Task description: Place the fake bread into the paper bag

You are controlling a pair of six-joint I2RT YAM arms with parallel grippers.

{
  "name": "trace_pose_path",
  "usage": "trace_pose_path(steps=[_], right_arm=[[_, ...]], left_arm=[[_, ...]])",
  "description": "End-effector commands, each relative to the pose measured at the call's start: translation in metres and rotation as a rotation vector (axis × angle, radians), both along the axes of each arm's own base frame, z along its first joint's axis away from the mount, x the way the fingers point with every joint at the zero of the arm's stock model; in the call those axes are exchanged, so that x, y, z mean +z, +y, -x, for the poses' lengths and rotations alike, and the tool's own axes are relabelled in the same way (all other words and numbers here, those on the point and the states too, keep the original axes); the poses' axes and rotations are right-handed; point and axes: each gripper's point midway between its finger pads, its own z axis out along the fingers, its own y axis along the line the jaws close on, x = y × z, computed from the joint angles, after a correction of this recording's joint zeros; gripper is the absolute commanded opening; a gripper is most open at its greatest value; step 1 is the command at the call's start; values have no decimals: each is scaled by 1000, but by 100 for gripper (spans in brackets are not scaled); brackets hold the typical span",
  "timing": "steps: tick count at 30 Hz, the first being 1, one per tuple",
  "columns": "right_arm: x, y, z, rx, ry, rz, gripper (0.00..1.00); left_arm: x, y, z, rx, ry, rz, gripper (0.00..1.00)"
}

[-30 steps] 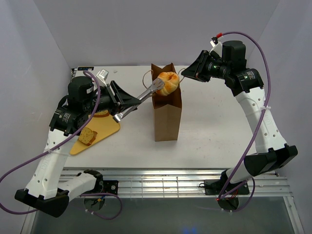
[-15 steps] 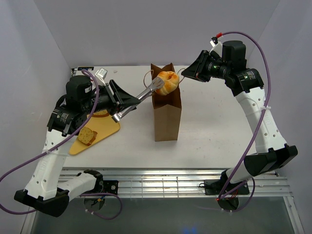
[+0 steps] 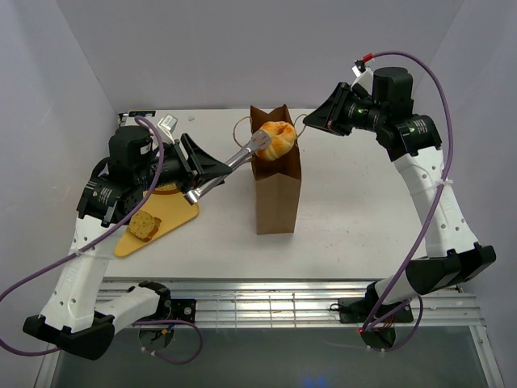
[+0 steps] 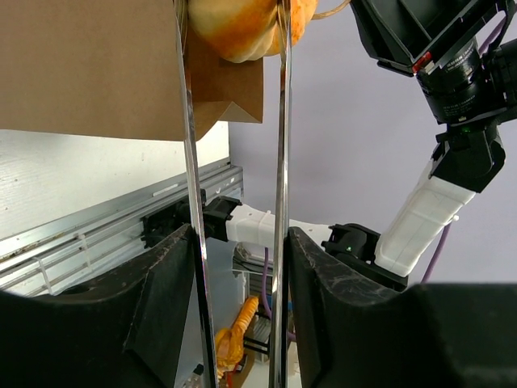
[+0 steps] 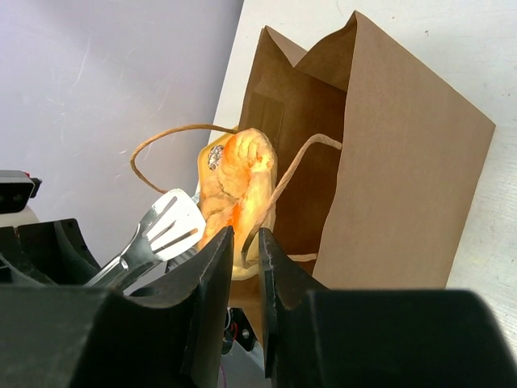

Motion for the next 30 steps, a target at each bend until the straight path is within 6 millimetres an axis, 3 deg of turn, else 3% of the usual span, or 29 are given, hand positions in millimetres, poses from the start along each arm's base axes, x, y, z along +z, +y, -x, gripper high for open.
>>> trace_pose_path(steps=[1,15,19,22,23,27,30], right_arm=[[22,-4,10,10,-72,-13,25],[22,-6,12,8,-73,-12,25],[22,-6,12,7,-72,-11,25],[22,-6,14,13,-71,-13,25],[21,-5,14,14,-69,-13,25],[19,-4,15,23,-64,-14,25],[18,-3,15,30,-62,-12,25]], left_arm=[[23,3,8,-4,-87,14,57],[32,8,14,13,-98,2,60],[46,13,17,39,-135,10,57],[75,22,17,91,-223,19,56],[96,25,21,104,-281,37,56],[135,30,8,159,-391,40,56],[153,30,2,175,-436,53,56]])
